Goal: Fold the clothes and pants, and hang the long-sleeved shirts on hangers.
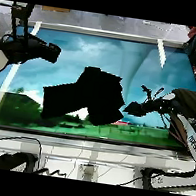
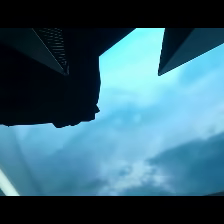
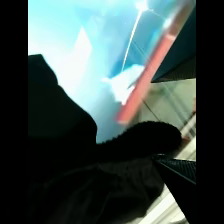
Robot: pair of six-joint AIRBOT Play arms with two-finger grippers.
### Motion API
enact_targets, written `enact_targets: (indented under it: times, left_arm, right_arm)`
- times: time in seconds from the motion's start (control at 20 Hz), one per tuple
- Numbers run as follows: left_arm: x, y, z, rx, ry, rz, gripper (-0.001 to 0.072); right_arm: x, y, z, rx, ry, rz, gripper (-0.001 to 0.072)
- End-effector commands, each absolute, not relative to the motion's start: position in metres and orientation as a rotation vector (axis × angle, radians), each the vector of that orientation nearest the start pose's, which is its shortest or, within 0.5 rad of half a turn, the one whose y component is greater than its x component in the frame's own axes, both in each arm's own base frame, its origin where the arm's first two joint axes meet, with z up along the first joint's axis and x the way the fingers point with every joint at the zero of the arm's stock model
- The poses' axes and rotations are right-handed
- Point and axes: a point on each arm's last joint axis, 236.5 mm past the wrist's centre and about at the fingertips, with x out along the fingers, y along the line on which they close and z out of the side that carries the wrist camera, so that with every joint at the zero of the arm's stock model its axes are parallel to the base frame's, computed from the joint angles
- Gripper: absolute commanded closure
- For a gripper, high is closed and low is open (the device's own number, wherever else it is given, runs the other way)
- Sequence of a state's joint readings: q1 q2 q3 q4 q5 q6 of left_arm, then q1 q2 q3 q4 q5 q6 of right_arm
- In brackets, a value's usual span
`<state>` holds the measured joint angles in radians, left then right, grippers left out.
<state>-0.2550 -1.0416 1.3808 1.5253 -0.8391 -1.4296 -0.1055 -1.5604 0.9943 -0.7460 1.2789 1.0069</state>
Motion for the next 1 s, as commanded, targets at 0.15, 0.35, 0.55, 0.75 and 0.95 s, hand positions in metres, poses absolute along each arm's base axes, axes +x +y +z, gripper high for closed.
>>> enact_targets:
  times: [0.15, 0.35, 0.55, 0.75, 0.95]
  left_arm:
    - [0.427, -0.119, 0.251, 0.163, 0.482, -0.310, 0.0098]
    - [0.427, -0.119, 0.251, 0.163, 0.483, -0.310, 0.0098]
    - [0.429, -0.113, 0.249, 0.133, 0.490, -0.287, 0.0099]
    - [0.441, -0.070, 0.226, 0.062, 0.573, -0.179, 0.0227]
    - [0.436, -0.022, 0.162, 0.014, 0.815, -0.085, 0.0227]
  right_arm:
    - [0.310, 0.141, -0.066, 0.555, 1.596, 0.770, 0.0197]
    - [0.296, 0.162, -0.086, 0.550, 1.672, 0.836, 0.0198]
    - [0.305, 0.176, -0.098, 0.524, 1.610, 0.880, 0.0201]
    - [0.314, 0.177, -0.098, 0.507, 1.554, 0.892, 0.0229]
    - [0.318, 0.181, -0.095, 0.523, 1.531, 0.906, 0.0266]
